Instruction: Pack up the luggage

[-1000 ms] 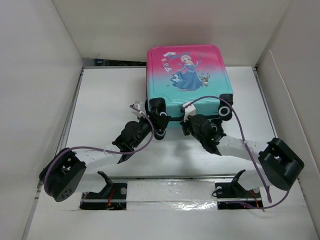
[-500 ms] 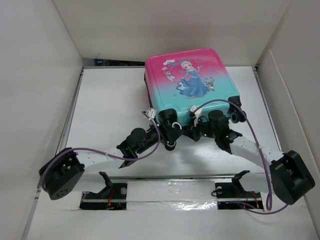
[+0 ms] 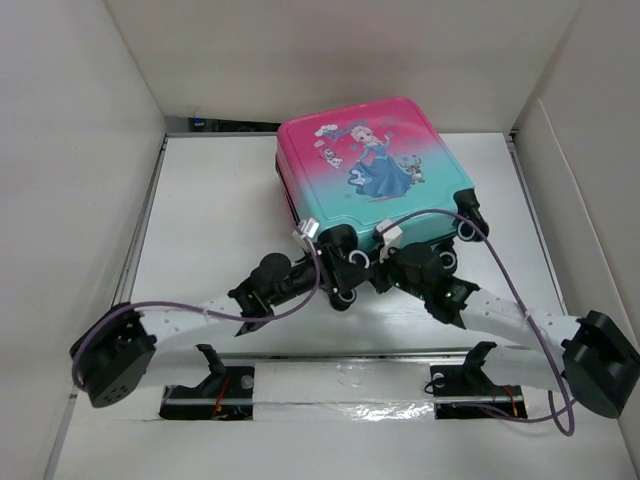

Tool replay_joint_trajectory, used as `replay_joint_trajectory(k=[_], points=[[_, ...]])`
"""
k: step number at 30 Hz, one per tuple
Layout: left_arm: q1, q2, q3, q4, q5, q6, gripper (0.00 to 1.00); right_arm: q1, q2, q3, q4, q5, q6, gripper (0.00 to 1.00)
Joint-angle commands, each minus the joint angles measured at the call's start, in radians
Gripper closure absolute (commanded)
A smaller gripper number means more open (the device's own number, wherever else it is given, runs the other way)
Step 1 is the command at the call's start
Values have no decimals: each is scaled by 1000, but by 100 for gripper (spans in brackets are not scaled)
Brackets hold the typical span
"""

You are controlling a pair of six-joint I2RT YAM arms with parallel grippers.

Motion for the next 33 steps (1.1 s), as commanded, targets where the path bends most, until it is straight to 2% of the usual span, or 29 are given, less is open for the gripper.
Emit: replay_joint_trajectory(k=[1,5,9,13,16,21,25,28,29,30,31,32,33], points=[[-22,-207,75,357,209,118,100,193,-75,97,253,4,-63,100],[68,-269,80,296,226,115,100,193,-178,73,167,67,-40,100],[136,-267,101,230,233,147,100,193,-320,30,17,246,-42,100],[179,-261,74,208,218,150,100,-10,-339,-27,-43,164,-48,100],[179,-302,13,174,178,164,100,-83,-353,-87,-30,107,-48,100],[197,-410,-90,66,63,215,100,-189,-403,-130,-123,162,-31,100],[229,-439,-146,71,85,198,100,-261,-478,-157,-166,170,-31,100],[229,-366,-129,125,138,187,100,-249,-474,-157,-117,31,-23,100],[229,-317,-106,168,173,168,100,-176,-412,-141,-65,-11,4,100],[229,-316,-91,168,190,155,100,-175,-373,-136,-21,-8,4,100],[229,-269,-75,202,204,146,100,-48,-333,-127,30,8,29,100],[229,-247,-28,200,215,141,100,27,-289,-109,124,31,35,100],[207,-229,-3,193,232,140,100,97,-240,-78,150,97,33,100]])
